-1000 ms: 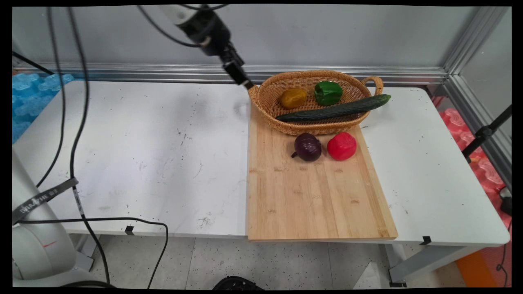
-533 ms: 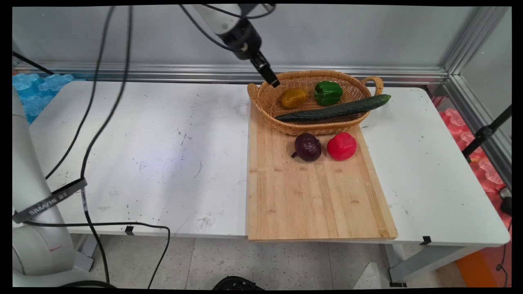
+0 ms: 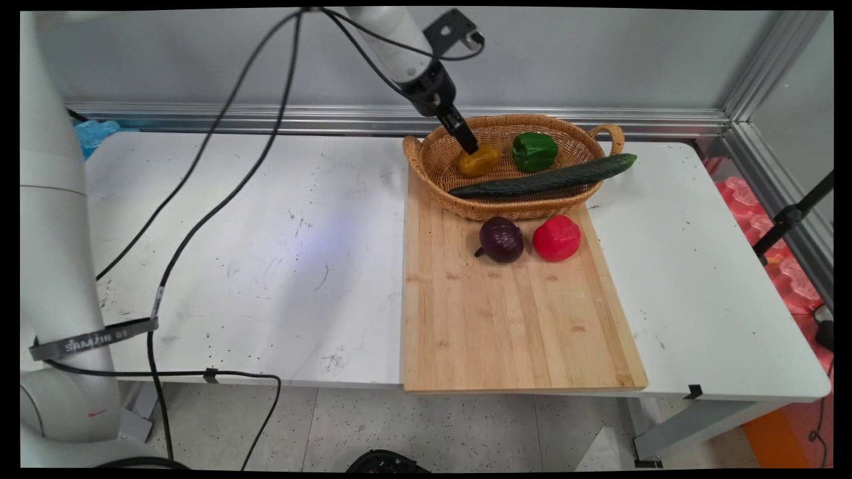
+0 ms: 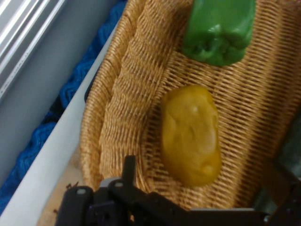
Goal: Pick up the potato from the vegetable basket, then place the picked object on the cutting board
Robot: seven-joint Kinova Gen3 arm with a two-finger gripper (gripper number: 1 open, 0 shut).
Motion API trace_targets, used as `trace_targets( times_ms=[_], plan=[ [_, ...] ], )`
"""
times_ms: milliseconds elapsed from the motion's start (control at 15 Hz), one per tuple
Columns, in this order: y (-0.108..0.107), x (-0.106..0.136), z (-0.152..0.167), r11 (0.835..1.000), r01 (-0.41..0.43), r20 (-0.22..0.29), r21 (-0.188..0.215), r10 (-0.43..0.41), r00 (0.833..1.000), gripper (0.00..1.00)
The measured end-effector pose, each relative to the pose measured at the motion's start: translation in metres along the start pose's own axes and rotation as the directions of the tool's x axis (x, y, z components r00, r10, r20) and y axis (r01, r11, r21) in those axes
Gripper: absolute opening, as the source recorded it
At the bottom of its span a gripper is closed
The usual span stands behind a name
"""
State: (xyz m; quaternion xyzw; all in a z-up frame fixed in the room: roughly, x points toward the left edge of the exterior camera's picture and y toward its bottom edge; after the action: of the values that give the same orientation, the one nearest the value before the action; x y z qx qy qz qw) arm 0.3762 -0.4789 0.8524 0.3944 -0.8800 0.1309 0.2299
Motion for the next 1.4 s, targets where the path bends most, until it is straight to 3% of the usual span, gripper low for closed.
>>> trace_targets(
  times_ms=[667, 733, 1067, 1400],
  plan=[
    [-0.004, 0.011, 0.074, 0.999, 0.038, 0.042, -0.019, -0.038, 0.998, 1.0],
    [-0.004, 0.012, 0.077, 0.999, 0.037, 0.043, -0.023, -0.036, 0.998, 0.0],
    [-0.006, 0.015, 0.074, 0.999, 0.012, 0.039, -0.038, -0.01, 0.999, 0.0],
    [-0.004, 0.026, 0.036, 0.999, -0.033, 0.017, -0.031, 0.034, 0.999, 0.0]
  ],
)
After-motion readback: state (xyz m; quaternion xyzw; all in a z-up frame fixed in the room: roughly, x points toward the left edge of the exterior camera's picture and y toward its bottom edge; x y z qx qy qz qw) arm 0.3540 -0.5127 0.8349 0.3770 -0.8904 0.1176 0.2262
